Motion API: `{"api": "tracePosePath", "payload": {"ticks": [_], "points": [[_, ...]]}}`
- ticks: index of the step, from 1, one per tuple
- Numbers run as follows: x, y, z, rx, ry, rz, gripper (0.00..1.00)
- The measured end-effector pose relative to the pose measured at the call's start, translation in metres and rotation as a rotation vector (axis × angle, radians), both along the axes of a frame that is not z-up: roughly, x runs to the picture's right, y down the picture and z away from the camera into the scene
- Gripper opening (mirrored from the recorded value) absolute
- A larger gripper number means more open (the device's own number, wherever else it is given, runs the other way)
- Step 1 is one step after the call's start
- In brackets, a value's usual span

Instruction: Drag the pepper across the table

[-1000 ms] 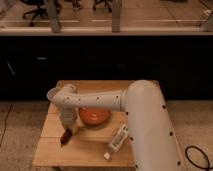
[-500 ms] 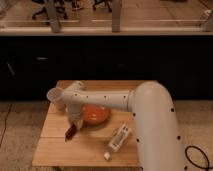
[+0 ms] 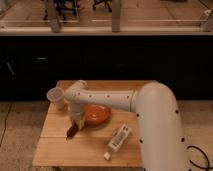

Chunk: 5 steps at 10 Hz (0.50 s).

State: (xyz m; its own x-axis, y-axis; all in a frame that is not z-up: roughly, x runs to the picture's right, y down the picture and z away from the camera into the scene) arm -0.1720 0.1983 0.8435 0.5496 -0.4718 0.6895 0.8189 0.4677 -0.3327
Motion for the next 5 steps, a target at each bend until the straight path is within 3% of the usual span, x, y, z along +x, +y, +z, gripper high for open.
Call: {"api": "tracePosePath", "payload": {"ticks": [5], "points": [[0.0075,-0.0002,0.0039,-0.024,0.025,0.005,0.0]]}}
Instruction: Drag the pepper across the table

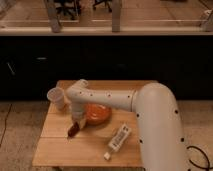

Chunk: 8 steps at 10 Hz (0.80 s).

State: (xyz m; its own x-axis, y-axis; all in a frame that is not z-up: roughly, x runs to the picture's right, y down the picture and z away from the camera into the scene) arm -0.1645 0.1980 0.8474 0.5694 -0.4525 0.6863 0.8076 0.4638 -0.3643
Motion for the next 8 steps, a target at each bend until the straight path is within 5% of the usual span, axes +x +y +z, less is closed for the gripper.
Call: {"api": "tracePosePath", "payload": {"ticks": [8], "points": [[0.014,-0.001,0.004,-0.007,0.045,0.01,0.0]]}}
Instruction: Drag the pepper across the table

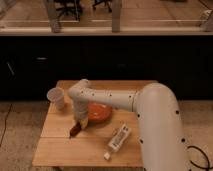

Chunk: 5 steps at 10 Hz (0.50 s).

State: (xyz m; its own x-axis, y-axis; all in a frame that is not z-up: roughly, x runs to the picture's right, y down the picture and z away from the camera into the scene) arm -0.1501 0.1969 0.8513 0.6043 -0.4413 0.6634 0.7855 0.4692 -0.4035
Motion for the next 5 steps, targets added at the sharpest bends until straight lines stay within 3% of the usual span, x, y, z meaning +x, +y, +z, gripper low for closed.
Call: {"api": "tracePosePath", "payload": {"ticks": [5], "points": [[0.012,-0.003,0.004,-0.002,0.025,0.014,0.0]]}}
